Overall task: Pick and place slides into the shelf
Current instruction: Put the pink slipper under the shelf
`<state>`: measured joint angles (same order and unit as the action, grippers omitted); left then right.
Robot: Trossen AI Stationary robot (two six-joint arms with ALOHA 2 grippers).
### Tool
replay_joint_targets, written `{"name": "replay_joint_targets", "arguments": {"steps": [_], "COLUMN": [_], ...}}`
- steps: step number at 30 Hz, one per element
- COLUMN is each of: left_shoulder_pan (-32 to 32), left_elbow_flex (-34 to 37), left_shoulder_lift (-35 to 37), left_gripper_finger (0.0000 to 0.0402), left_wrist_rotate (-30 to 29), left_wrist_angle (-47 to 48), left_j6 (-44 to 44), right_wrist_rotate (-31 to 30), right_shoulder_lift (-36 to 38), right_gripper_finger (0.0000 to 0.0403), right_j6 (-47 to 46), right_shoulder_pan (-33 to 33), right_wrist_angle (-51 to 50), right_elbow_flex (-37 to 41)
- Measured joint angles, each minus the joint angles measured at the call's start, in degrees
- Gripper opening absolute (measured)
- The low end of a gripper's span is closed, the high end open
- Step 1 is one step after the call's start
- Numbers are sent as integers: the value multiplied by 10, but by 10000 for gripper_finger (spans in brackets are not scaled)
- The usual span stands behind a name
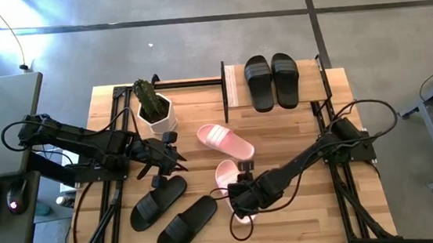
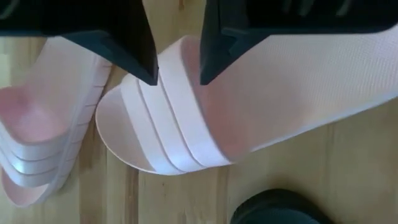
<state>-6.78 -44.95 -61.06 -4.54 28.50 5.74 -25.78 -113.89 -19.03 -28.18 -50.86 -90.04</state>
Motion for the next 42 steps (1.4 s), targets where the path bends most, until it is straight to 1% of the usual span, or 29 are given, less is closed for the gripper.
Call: {"name": "replay_joint_targets", "arguments": {"steps": [4,9,11,13,16,18,21,26,30,37,42], "left_shoulder_pan": [0,0,0,0,0,0,0,0,0,0,0], "left_elbow_flex": [0,0,0,0,0,0,0,0,0,0,0], "left_shoulder_lift": [0,0,0,0,0,0,0,0,0,0,0], "left_gripper_finger": [129,129,129,129,129,129,129,129,129,129,129], "left_wrist_rotate": [0,0,0,0,-3,-5,-5,-5,-7,-9,-11], "left_wrist_angle": [0,1,1,1,1,1,1,1,1,1,1], "left_j6": [0,0,0,0,0,1,2,2,0,0,0], "right_wrist_rotate": [-48,-135,-144,-115,-54,-26,1,0,8,20,24], "right_shoulder_lift": [28,55,57,56,55,54,54,54,54,54,54], "right_gripper_finger": [114,114,114,114,114,114,114,114,114,114,114], "right_j6": [16,133,177,204,233,247,292,368,404,435,450], "right_shoulder_pan": [0,19,43,74,132,166,202,230,245,256,256], "right_wrist_angle": [-8,-9,-9,-5,33,74,148,219,239,290,324], "right_elbow_flex": [0,0,0,3,32,56,90,128,148,180,188]}}
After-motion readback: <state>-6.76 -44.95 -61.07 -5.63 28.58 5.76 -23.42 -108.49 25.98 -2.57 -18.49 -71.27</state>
